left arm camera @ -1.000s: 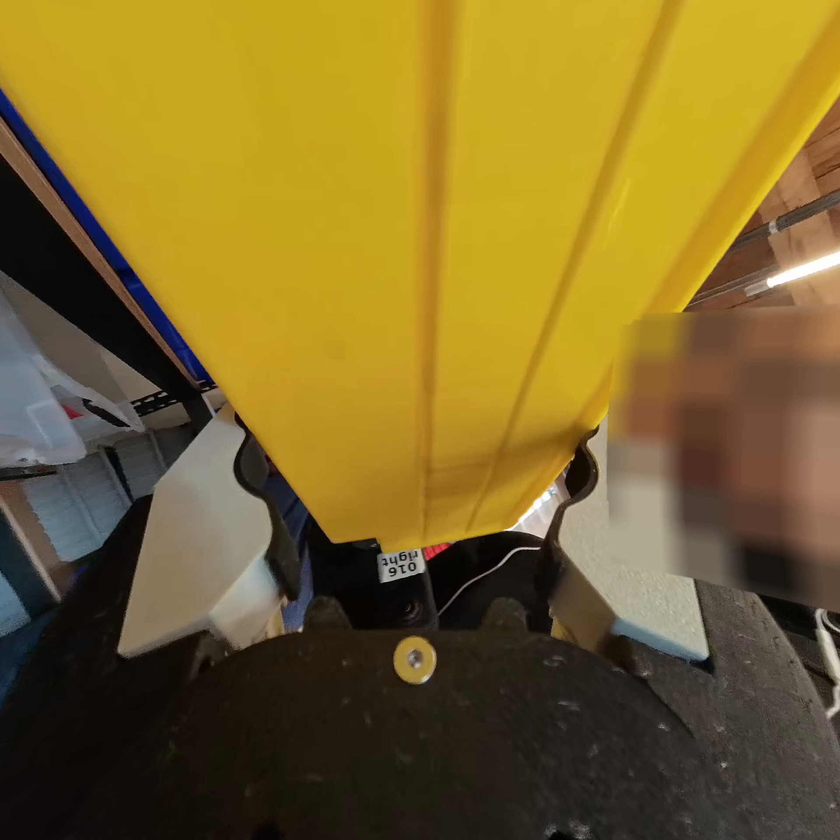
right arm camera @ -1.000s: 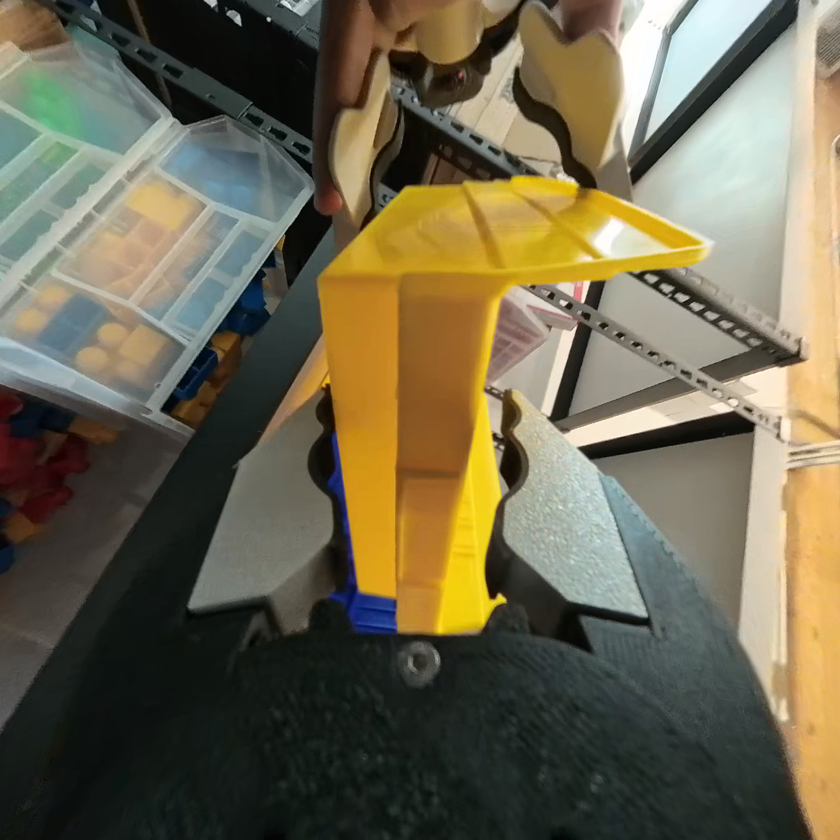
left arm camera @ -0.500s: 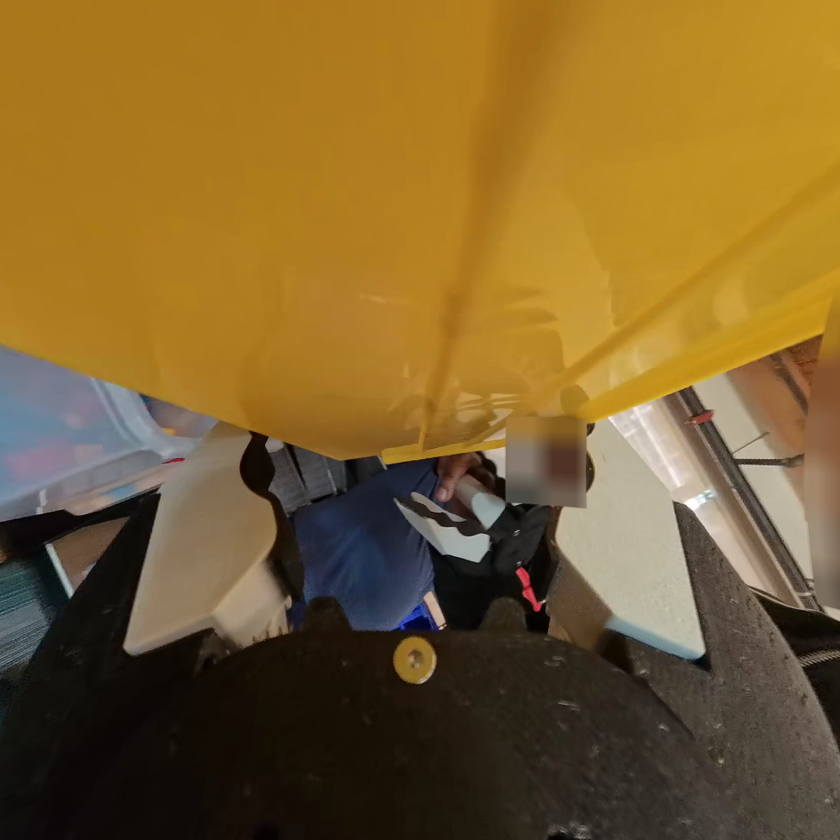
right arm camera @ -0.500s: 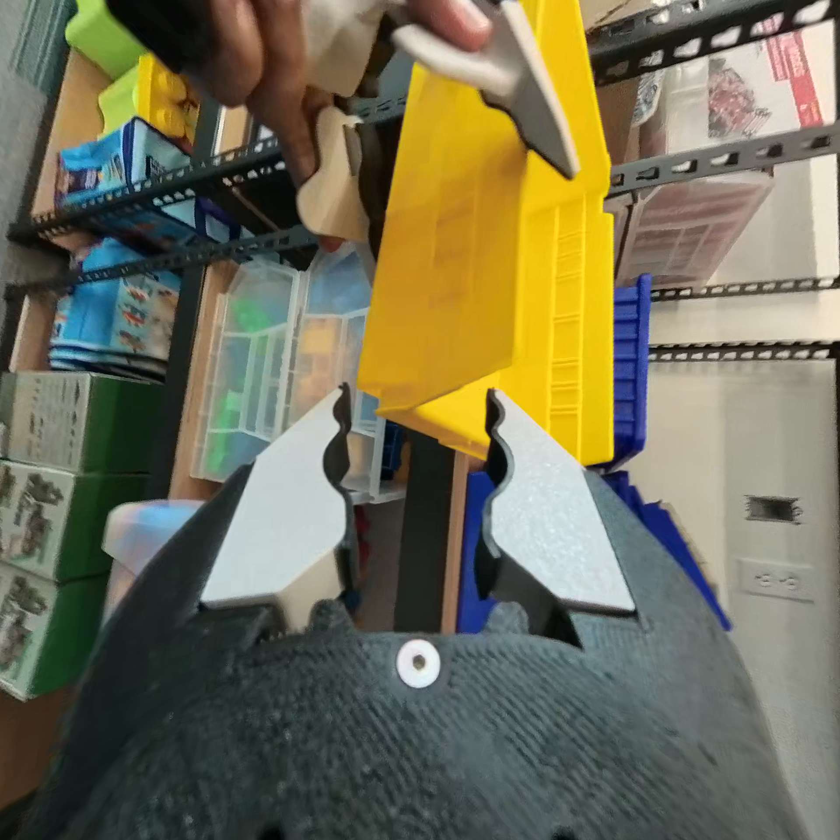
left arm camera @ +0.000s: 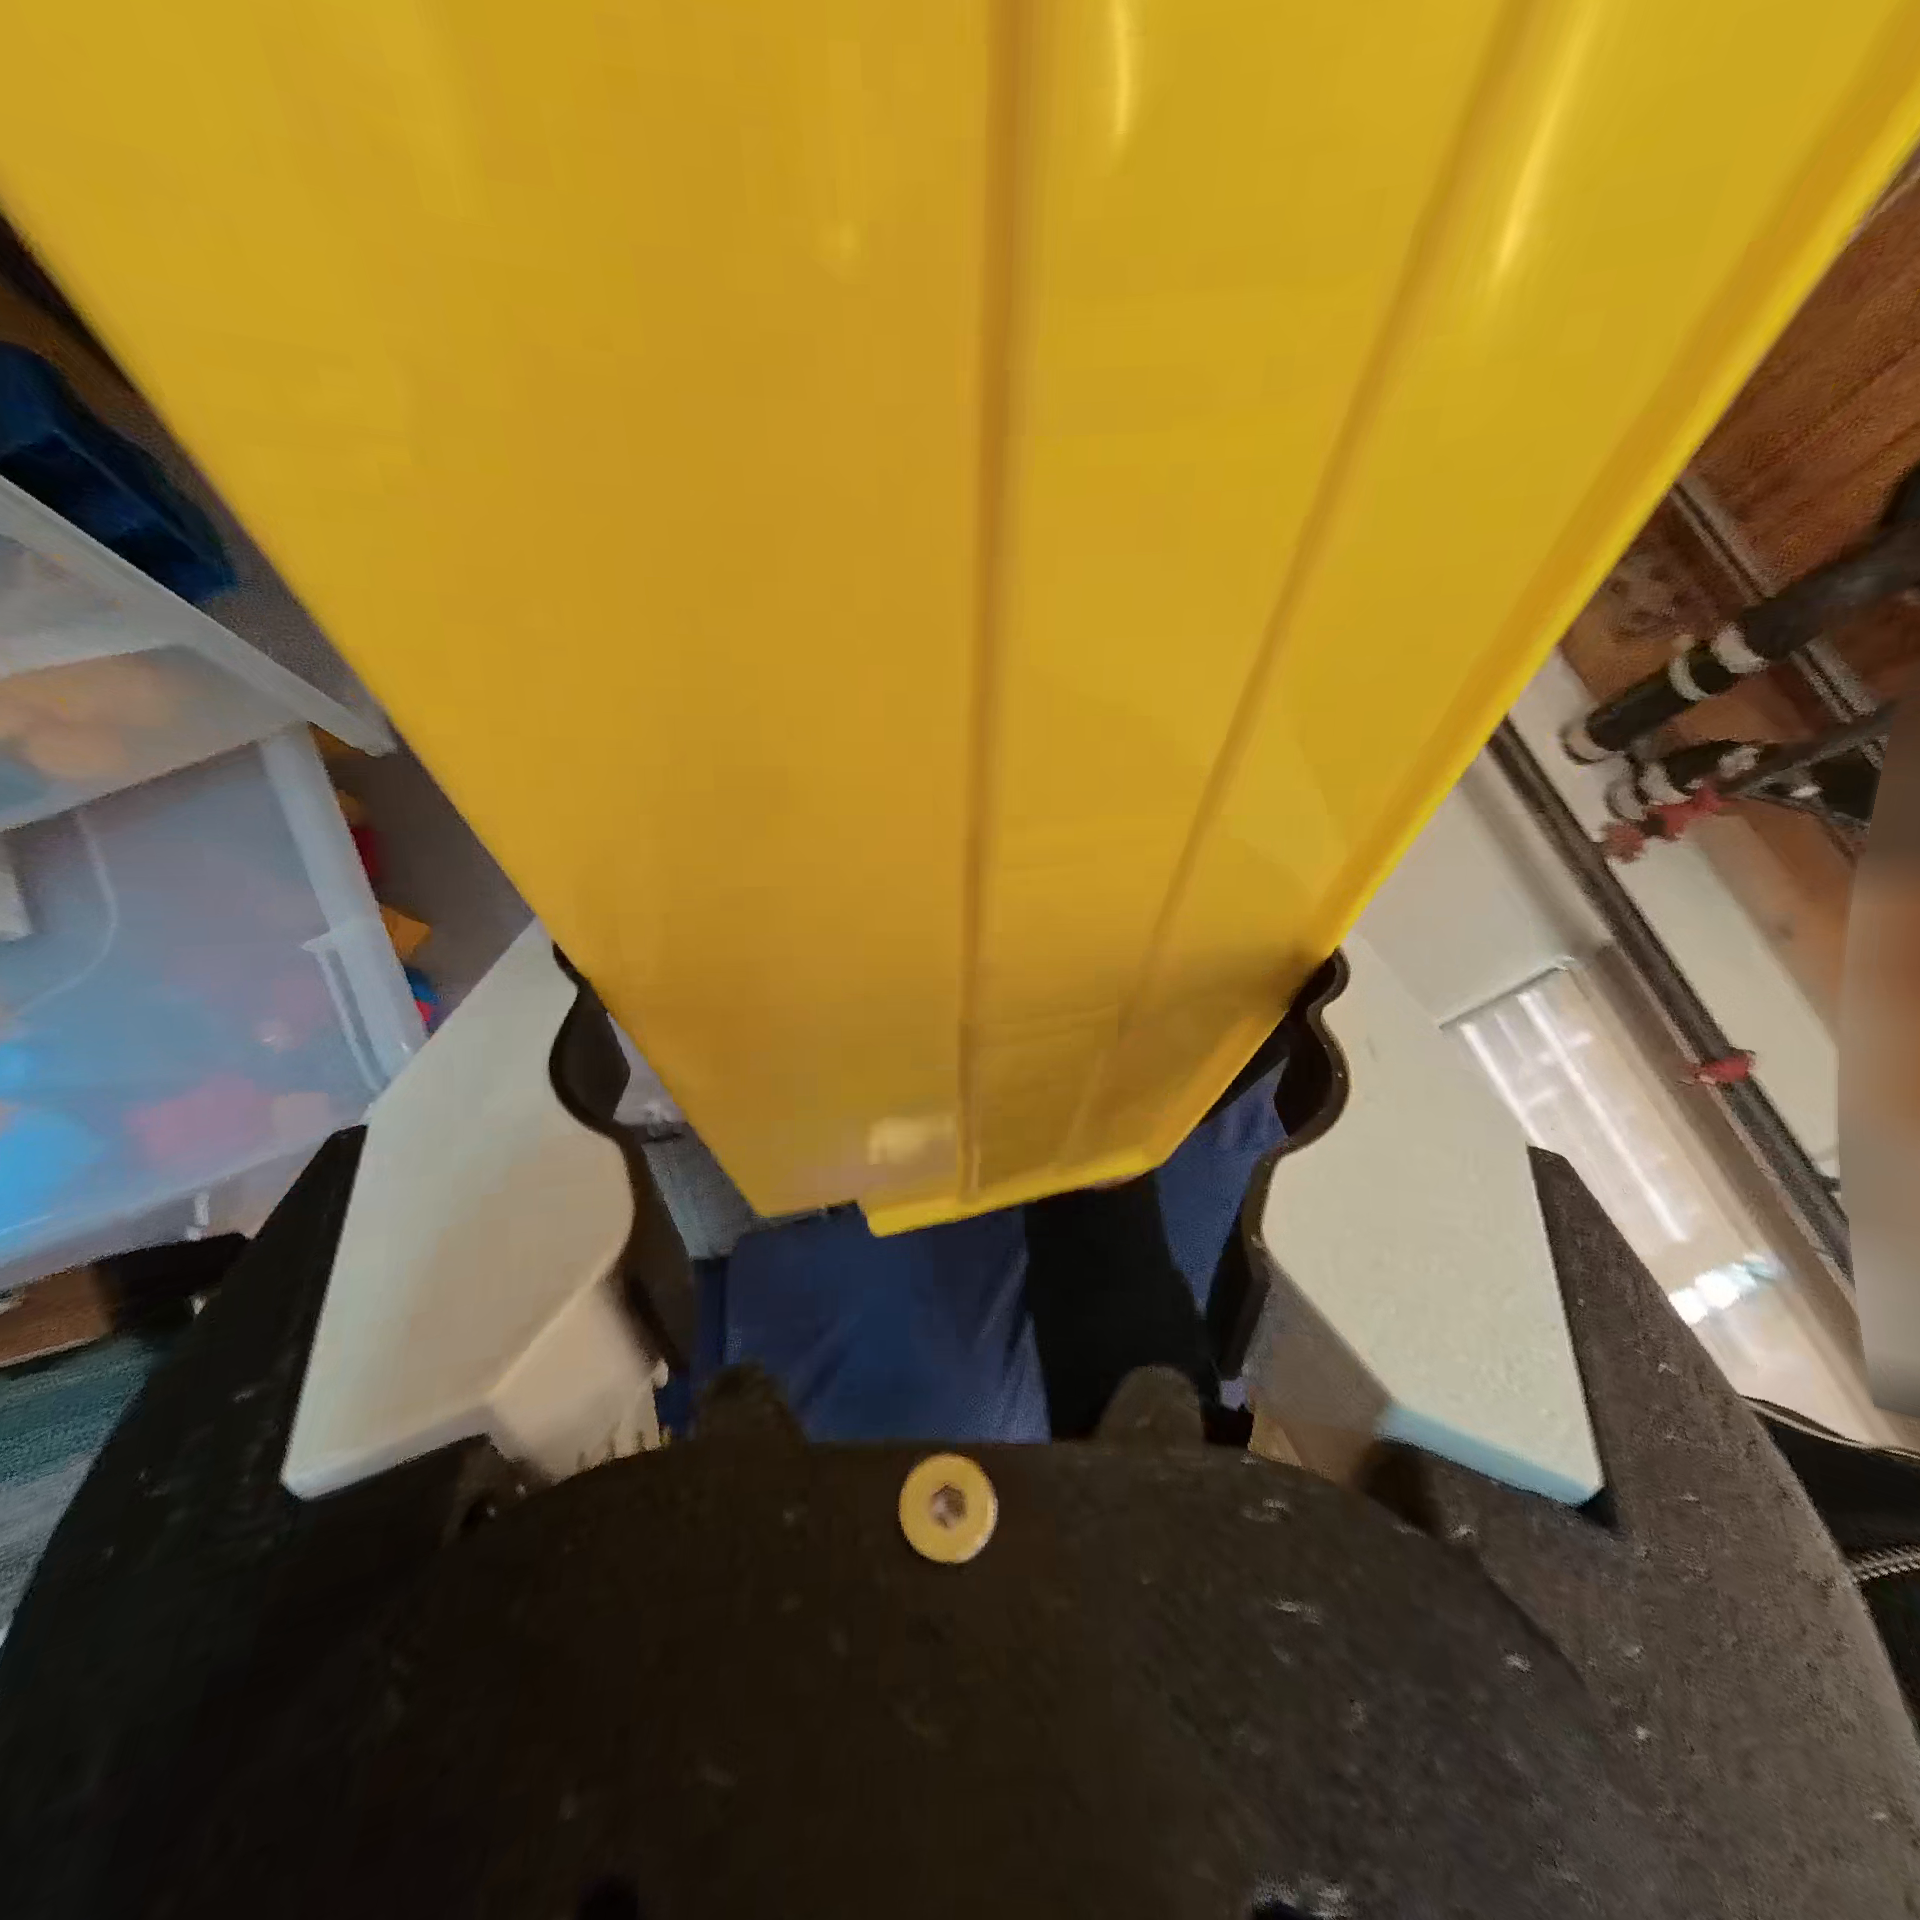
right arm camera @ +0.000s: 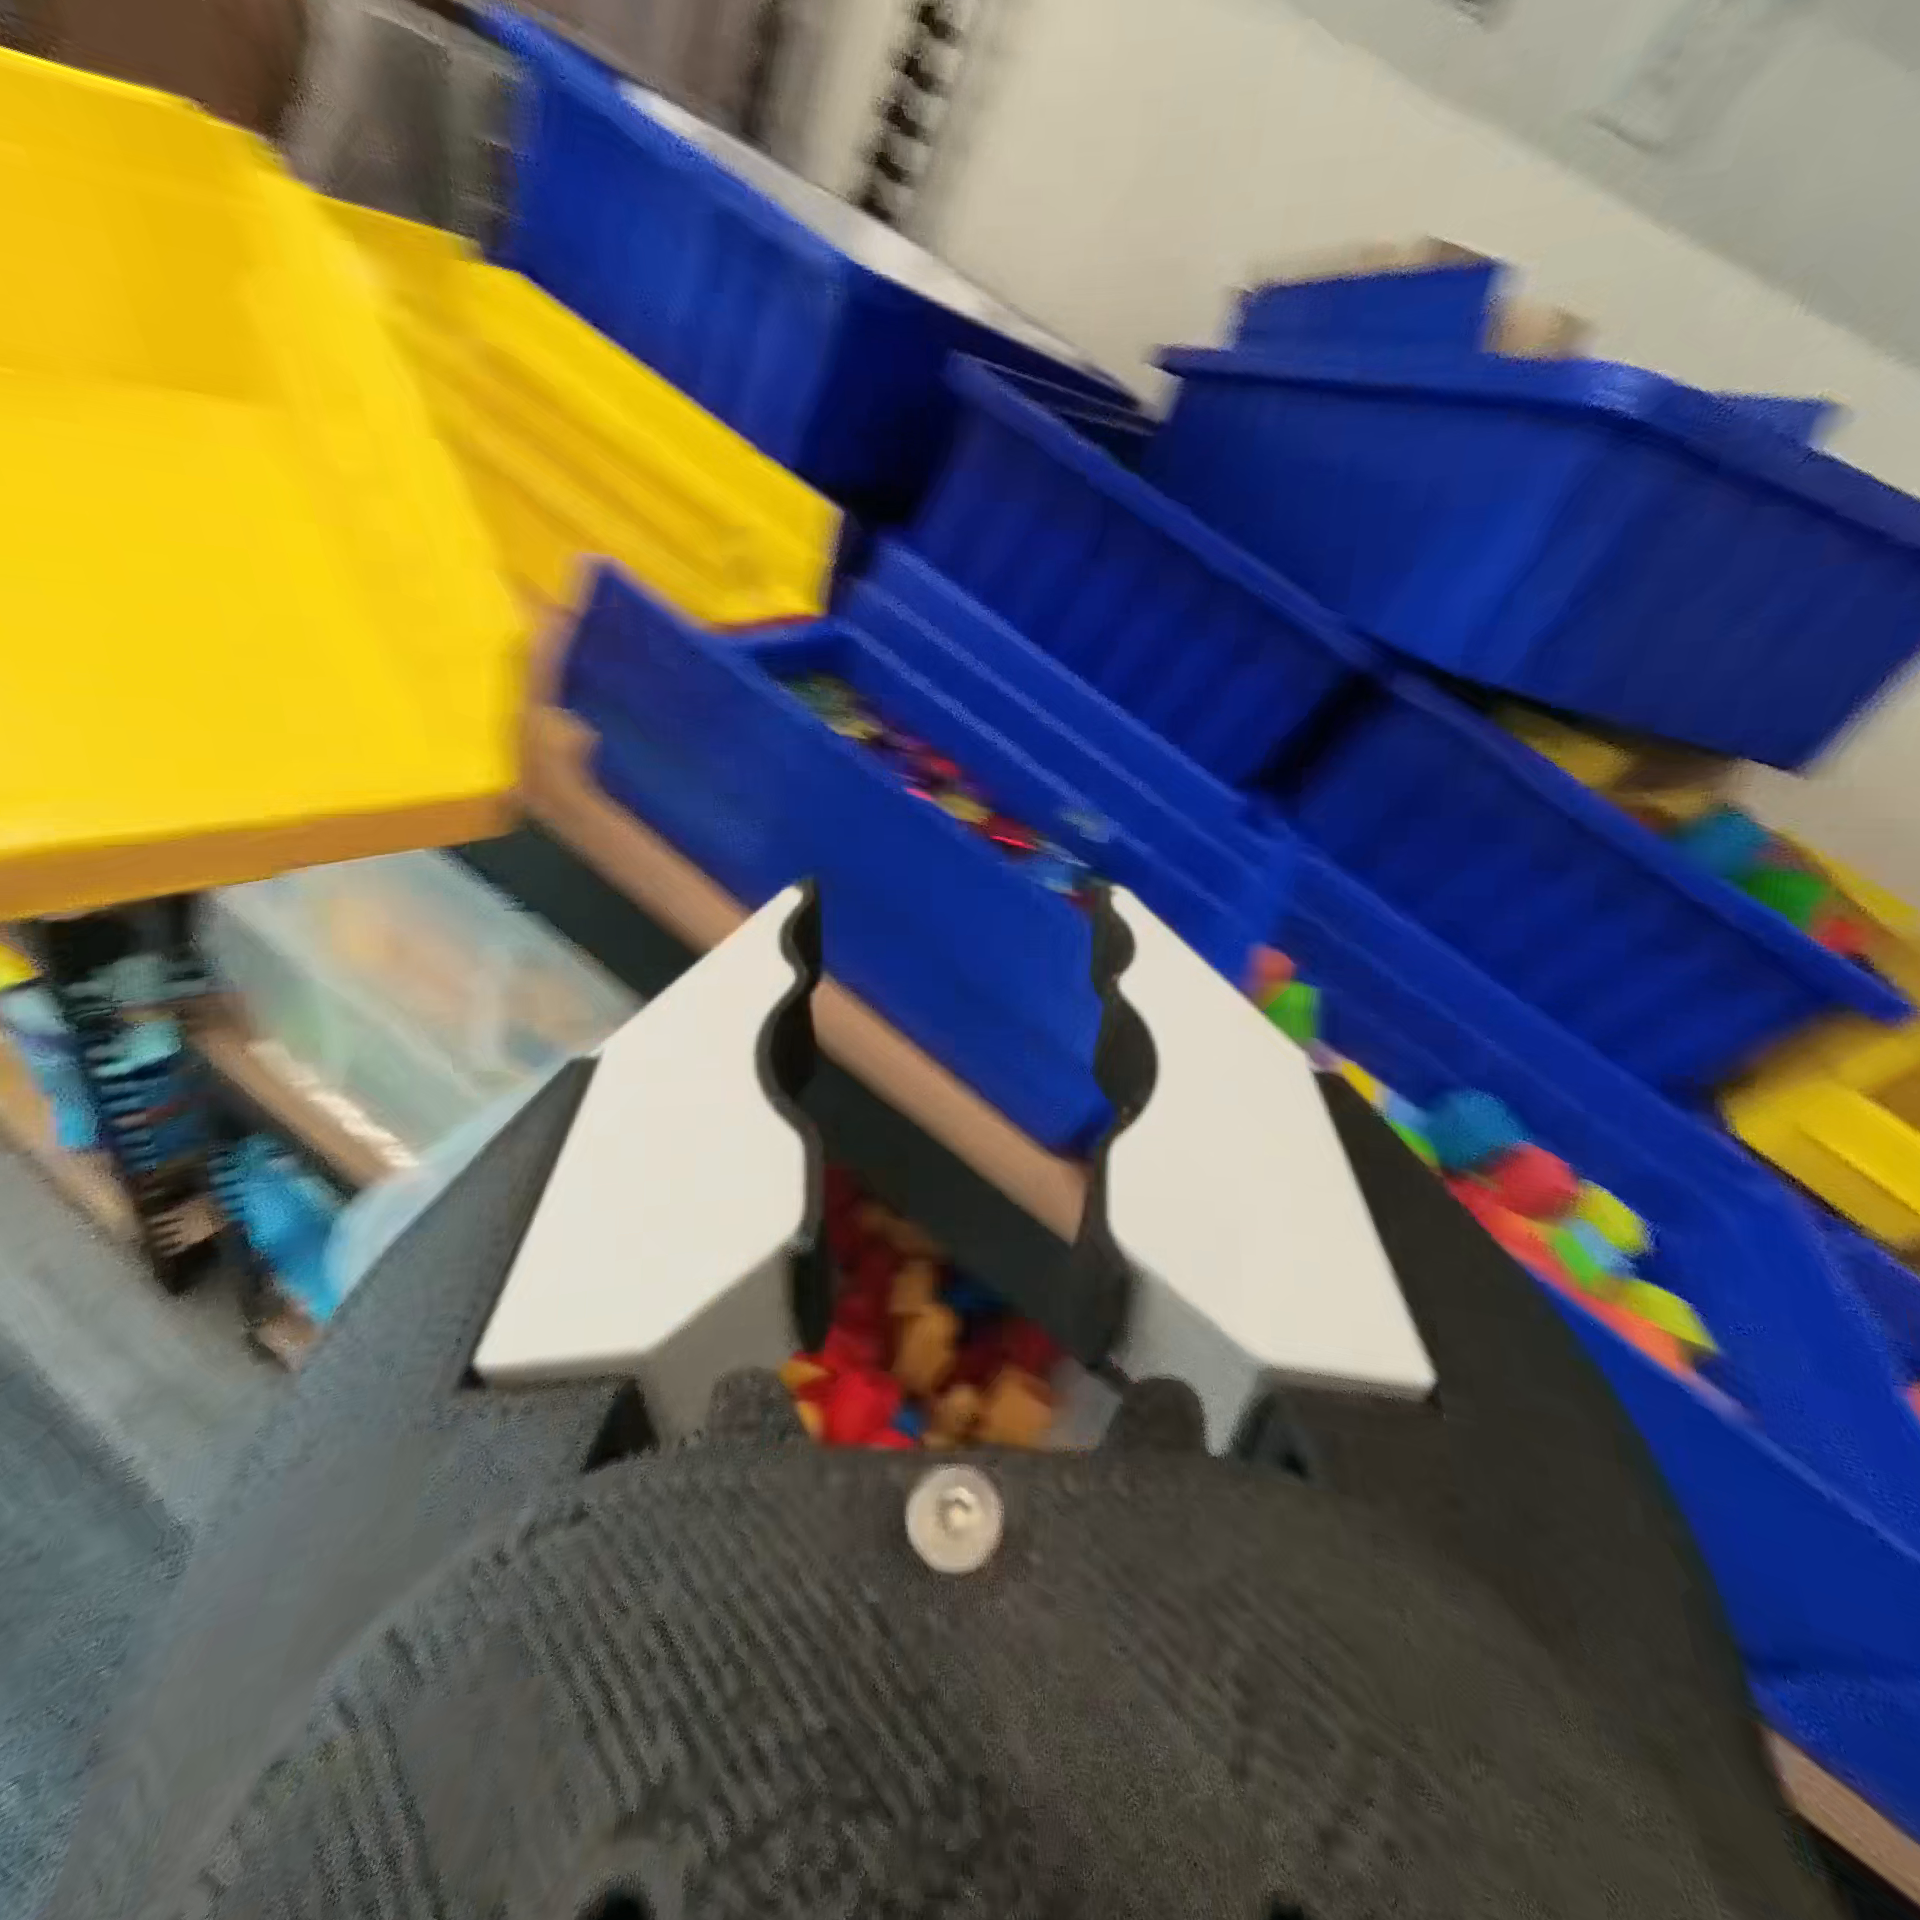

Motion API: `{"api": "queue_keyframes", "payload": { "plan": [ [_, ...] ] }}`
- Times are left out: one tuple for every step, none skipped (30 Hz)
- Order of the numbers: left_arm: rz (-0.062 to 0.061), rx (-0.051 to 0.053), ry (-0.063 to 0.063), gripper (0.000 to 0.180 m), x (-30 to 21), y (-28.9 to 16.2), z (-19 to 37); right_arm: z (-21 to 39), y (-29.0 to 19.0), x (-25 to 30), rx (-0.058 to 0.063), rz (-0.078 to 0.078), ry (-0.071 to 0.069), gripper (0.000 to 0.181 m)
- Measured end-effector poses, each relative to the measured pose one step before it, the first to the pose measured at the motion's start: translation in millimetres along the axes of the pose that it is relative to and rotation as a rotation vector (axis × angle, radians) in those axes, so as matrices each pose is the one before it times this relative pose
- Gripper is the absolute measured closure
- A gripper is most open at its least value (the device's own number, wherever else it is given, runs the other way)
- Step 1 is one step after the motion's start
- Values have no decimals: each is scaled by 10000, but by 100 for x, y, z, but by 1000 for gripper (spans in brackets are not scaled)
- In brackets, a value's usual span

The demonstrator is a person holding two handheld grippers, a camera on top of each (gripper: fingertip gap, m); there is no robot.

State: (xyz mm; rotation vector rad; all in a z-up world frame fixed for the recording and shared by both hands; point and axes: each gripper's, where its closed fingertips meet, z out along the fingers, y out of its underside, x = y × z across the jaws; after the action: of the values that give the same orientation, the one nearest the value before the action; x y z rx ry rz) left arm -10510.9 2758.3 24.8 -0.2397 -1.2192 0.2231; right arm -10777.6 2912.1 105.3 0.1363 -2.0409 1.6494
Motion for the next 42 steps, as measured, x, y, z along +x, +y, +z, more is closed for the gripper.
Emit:
{"api": "queue_keyframes", "payload": {
  "plan": [
    [172,230,-151,53,-325,-298,198,376,837,3818,-258,42,542,134],
    [79,296,-31,52,-182,-410,163,701,1064,3614,-421,-187,381,138],
    [-29,305,20,53,-179,-428,186,990,1430,3334,-660,-370,172,144],
    [-129,324,155,53,5,-389,215,1227,1616,3102,-782,-373,15,148],
    [-117,297,80,53,-18,-231,311,1472,1523,2610,-705,-219,-228,149],
    [-196,251,50,53,-90,-2,440,1672,1507,1776,-673,-1,-648,145],
    [-172,219,14,53,-175,221,563,1753,1714,910,-860,141,-1122,141],
    [-190,204,9,53,-204,329,666,1737,1800,613,-1097,180,-1264,139],
    [-220,157,22,53,-249,529,815,1638,1675,567,-1202,304,-1208,137],
    [-236,97,-53,53,-362,598,787,1480,1340,146,-1139,452,-1355,135],
    [-197,474,142,53,-97,-43,283,1252,824,-60,-955,528,-1378,134],
    [86,212,-77,53,-170,127,188,997,370,206,-687,441,-1034,138],
    [179,90,-115,54,19,216,90,798,103,553,-451,148,-539,141],
    [-53,235,10,53,202,-68,-47,522,-139,567,-217,-137,-259,136],
    [14,26,-37,54,101,227,24,48,-551,317,147,-175,-225,143],
    [18,-9,-51,54,20,288,38,-237,-766,295,355,-173,-71,149],
    [-6,76,-17,53,-7,181,34,-241,-684,250,335,-317,68,169],
    [9,11,-2,53,-20,235,59,-247,-581,114,305,-385,131,179],
    [14,-29,-9,53,-44,197,61,-233,-448,44,210,-306,186,180],
    [16,-1,26,53,-11,62,-4,-205,-273,-25,47,-201,190,180],
    [-12,-33,21,53,12,32,-17,-149,-109,-139,-71,-198,178,180],
    [-9,-76,-5,54,6,18,15,-68,-4,-271,-104,-248,149,179],
    [-14,-83,-12,54,15,-6,16,26,16,-278,-87,-189,153,177],
    [-26,-91,-8,54,-8,-36,-14,119,-31,-60,-55,-22,223,155],
    [-28,-101,-4,54,-17,-16,-9,290,8,67,-85,124,204,130],
    [-31,-139,-14,54,-34,69,6,489,204,-7,-214,167,36,128],
    [-38,-144,-16,54,-15,179,19,655,300,-120,-277,137,-106,132],
    [-35,-125,-1,54,7,76,-22,393,-279,-382,113,168,-349,152],
    [-37,-130,-3,54,3,63,-23,23,-659,-398,363,219,-402,163],
    [-34,-129,-7,54,14,82,-12,10,-260,-19,98,186,-98,162],
    [-42,-128,3,55,34,79,-12,35,30,99,-79,88,61,162],
    [-39,-132,-1,56,36,103,-6,36,-46,-99,-7,23,20,163],
    [-30,-152,1,56,11,149,10,23,-127,-93,56,14,78,162],
    [-21,-144,4,56,-10,116,1,14,-140,56,57,36,195,154],
    [-26,-128,9,56,-20,157,2,82,-118,127,34,81,237,142],
    [-28,-121,11,54,-15,146,6,206,-17,186,-21,136,222,130],
    [-30,-116,9,54,7,93,16,311,174,111,-133,151,110,131],
    [-28,-111,6,54,14,112,-3,404,192,-176,-164,111,-121,139],
    [-31,-132,3,54,17,130,-4,295,-67,-425,-23,107,-278,149],
    [-31,-125,-3,54,13,89,5,9,-220,-187,65,90,-36,150],
    [-32,-107,2,54,8,84,-1,-388,-268,115,94,-19,290,150],
    [-29,-110,-7,54,5,96,0,-776,-642,5,311,-93,357,151]
  ]
}}
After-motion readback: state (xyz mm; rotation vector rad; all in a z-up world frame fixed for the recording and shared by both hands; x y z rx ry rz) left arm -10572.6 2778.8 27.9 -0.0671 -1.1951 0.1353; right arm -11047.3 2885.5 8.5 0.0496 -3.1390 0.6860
